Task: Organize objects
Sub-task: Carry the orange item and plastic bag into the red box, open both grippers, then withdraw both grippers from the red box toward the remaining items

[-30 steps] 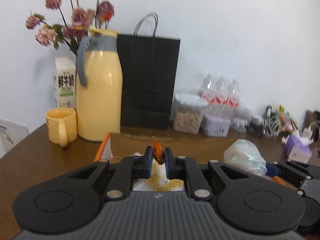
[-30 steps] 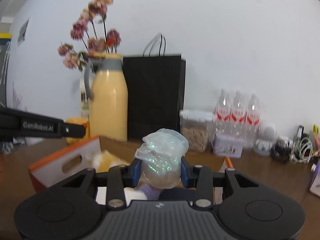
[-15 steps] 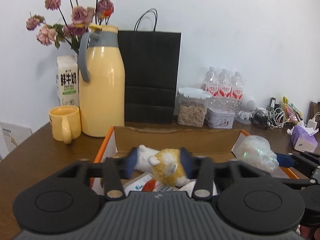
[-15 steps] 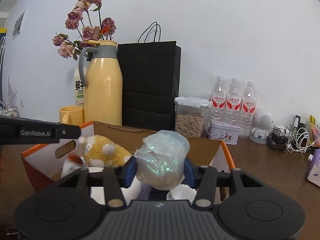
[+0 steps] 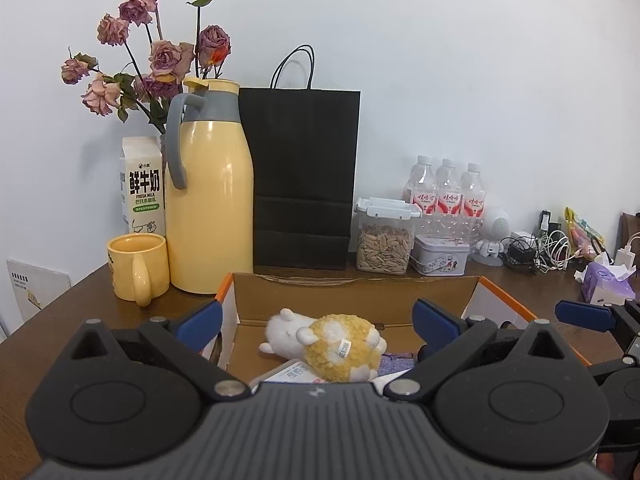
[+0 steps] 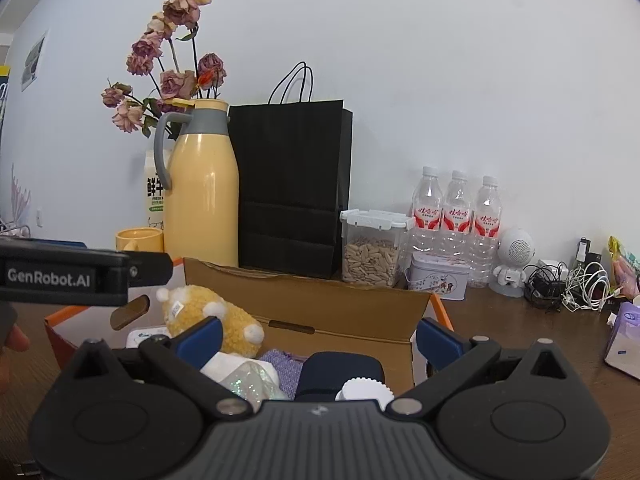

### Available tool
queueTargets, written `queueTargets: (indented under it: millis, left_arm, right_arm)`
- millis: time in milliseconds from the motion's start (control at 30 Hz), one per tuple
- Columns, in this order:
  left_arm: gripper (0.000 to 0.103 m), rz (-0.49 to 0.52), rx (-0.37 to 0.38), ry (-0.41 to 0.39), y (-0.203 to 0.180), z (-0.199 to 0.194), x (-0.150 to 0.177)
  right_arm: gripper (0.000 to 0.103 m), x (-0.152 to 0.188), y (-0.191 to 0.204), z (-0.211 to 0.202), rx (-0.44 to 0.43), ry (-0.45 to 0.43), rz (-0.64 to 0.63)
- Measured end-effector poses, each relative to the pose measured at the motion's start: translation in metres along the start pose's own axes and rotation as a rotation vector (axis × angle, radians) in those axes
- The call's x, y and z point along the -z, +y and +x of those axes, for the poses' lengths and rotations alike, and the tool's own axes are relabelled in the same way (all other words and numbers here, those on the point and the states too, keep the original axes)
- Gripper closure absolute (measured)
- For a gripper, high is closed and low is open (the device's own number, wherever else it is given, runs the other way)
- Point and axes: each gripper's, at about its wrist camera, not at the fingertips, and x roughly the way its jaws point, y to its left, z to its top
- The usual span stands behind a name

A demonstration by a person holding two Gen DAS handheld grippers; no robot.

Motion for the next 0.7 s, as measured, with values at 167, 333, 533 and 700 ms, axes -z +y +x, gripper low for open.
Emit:
queueTargets:
  millis: [167, 333, 533, 700]
  left_arm:
    - [0.000, 0.002, 0.011, -0.005, -0.002, -0.004, -0.002]
    - [0.000, -0.010, 0.010, -0.008, -0.001, -0.011, -0.007]
    - [0.000, -0.018, 0.012, -0.014, 0.003, -0.025, -0.013]
    - [0.000, -0.010, 0.016, 0.011, 0.008, -0.039, -0.013]
  right_arm:
    - [0.000, -0.003, -0.001, -0.005, 0.007, -0.015, 0.001]
    - [0.000, -0.010, -0.003, -0.014, -0.006, -0.014, -0.007]
    - [0.000, -0.018, -0.007, -0.033, 0.003, -0.026, -0.019]
    - [0.000, -0.017, -0.011, -0.052, -0.005, -0.004, -0.025]
